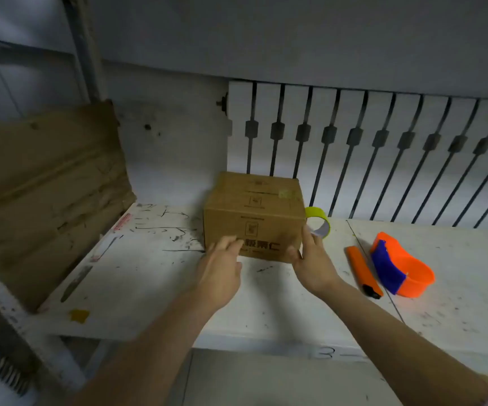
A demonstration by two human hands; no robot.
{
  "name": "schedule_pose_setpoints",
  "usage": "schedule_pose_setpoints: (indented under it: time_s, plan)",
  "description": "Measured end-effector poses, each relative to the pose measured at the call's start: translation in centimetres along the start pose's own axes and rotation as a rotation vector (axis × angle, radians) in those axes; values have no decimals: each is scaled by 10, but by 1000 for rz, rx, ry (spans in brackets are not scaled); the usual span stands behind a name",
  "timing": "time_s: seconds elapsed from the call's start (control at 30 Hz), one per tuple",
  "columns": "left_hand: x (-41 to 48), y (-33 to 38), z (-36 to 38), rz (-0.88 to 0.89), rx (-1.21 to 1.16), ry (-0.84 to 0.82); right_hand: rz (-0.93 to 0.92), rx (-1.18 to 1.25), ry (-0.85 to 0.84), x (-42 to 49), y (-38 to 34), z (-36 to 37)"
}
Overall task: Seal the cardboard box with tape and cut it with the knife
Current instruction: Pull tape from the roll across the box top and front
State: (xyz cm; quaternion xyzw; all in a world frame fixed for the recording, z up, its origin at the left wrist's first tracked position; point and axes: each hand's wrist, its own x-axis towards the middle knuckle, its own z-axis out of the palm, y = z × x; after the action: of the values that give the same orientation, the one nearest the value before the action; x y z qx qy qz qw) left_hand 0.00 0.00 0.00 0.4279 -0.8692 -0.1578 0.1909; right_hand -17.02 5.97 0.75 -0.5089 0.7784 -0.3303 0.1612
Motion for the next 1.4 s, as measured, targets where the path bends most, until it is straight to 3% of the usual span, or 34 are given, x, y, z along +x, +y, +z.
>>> schedule_pose_setpoints:
  time_s: [0.17,0.27,0.43,0.9,1.13,1.33,1.4]
  plan:
    - [60,14,16,97,195,121,134,190,58,49,10,3]
    - [82,24,26,94,263,94,205,332,55,61,16,5]
    - [86,34,37,119,268,3,136,460,17,51,19,13]
    - [43,24,3,71,22,37,78,401,-49,-18,-13,44]
    - [8,13,-12,49,8,16,-67,300,-124,-69,-32,48]
    - [2,4,-13,70,12,-55,32,198,313,-68,-9,15]
    - [2,2,-14,59,8,-68,97,147,363,-58,3,5]
